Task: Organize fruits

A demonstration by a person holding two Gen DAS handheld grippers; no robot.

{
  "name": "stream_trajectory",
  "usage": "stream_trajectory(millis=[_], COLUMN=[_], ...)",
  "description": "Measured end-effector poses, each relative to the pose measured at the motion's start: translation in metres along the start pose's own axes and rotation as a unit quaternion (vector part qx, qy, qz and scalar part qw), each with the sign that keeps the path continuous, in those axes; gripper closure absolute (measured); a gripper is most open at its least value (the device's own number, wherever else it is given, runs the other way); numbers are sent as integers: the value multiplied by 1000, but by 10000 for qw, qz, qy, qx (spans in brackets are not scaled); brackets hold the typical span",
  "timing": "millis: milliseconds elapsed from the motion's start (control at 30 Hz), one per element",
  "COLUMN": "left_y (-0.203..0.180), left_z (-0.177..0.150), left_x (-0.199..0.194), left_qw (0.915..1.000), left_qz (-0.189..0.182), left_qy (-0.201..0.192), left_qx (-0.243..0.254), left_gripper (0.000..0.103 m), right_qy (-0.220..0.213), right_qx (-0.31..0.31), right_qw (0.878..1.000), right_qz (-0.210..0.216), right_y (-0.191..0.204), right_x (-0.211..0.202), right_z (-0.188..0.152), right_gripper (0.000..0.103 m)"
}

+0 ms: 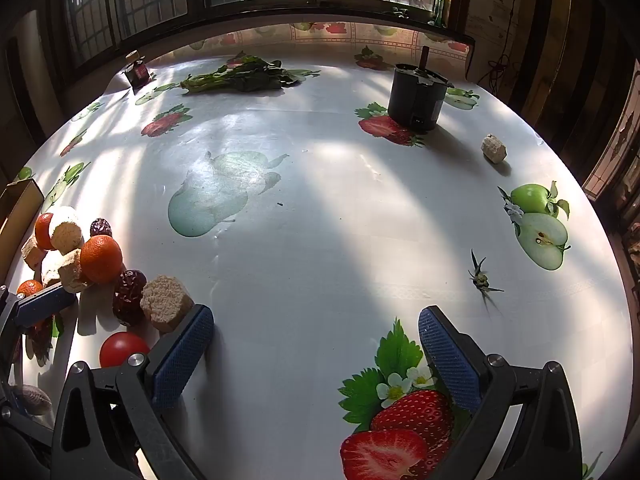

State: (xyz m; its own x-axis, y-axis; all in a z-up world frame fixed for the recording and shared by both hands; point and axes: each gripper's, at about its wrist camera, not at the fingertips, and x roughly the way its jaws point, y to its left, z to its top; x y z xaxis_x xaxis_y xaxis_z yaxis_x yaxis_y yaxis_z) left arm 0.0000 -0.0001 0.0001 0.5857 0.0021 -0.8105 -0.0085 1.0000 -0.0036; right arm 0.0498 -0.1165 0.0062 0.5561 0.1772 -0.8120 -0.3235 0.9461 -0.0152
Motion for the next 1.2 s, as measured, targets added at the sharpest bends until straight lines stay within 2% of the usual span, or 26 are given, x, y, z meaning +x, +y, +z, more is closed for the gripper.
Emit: stream_trajectory(millis=[267,667,1067,1167,1200], left_y=[2,-9,-9,-1,1], left_z=[0,-19,-24,-28,-28], left_x=[0,-15,-21,-42,-55], left_qw=[10000,9991,9990,9997,9993], left_qz=[44,-195,-190,26,134], left_qy=[14,207,254,-110,-281], left_qx=[-68,327,326,216,220], left_gripper=[0,0,1,11,11], right_qy=[0,93,79,107,43], right_qx=[-8,225,197,284,354], right_qw=[10000,9996,9997,9989,9982], right_qz=[-11,-169,-156,-349,-476], right_y=[0,1,0,-2,-4], right_x=[0,-1,-3,-7,-12], right_z=[0,1,-1,-3,-5], right_gripper=[1,1,1,1,1])
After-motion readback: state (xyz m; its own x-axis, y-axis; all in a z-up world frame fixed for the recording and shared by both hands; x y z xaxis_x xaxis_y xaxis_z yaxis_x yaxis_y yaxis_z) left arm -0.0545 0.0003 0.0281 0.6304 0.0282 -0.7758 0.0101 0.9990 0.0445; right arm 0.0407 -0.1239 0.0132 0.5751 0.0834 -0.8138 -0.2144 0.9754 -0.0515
